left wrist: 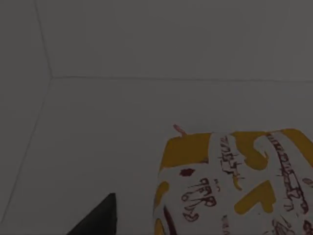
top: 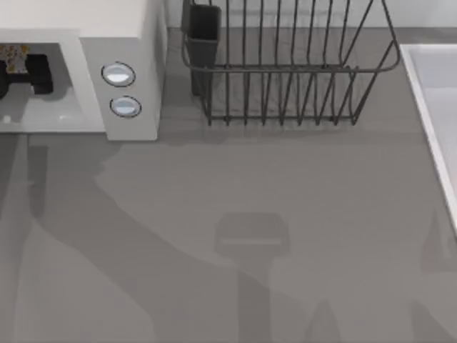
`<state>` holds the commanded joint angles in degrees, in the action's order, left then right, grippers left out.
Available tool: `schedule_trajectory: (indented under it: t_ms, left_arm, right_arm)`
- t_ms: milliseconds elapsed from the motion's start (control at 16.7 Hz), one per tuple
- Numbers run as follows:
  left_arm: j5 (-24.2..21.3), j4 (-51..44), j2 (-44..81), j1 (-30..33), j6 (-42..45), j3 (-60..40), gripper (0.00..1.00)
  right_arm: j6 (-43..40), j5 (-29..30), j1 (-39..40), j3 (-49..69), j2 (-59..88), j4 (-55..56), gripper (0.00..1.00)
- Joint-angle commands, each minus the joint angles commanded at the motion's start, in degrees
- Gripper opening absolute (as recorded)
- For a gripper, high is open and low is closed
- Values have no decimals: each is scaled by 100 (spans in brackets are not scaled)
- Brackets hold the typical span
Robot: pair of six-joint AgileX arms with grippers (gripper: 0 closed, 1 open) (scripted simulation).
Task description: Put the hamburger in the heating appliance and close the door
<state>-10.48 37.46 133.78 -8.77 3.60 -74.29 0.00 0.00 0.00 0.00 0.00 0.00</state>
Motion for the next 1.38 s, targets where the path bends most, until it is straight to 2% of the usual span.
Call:
schedule_trajectory:
  t_ms: [180,360,660,900,1080,1380]
  left_arm:
    - [-72,338,-276,160,24,369,100]
    - [-112,1004,-981,115,65,1279,100]
    - [-207,1822,-1839,-504,140,3576,100]
    - [-560,2407,-2326,-854,257,4720,100]
    - [-759,2460,-2493,-885,348,5053,100]
    - [-749,2441,-2472,-872,340,5034,100]
  right_arm:
    - [0,0,0,0,0,0,100]
    - [0,0,0,0,0,0,100]
    - [0,0,0,0,0,0,100]
    - [0,0,0,0,0,0,100]
    - [0,0,0,0,0,0,100]
    - [0,0,0,0,0,0,100]
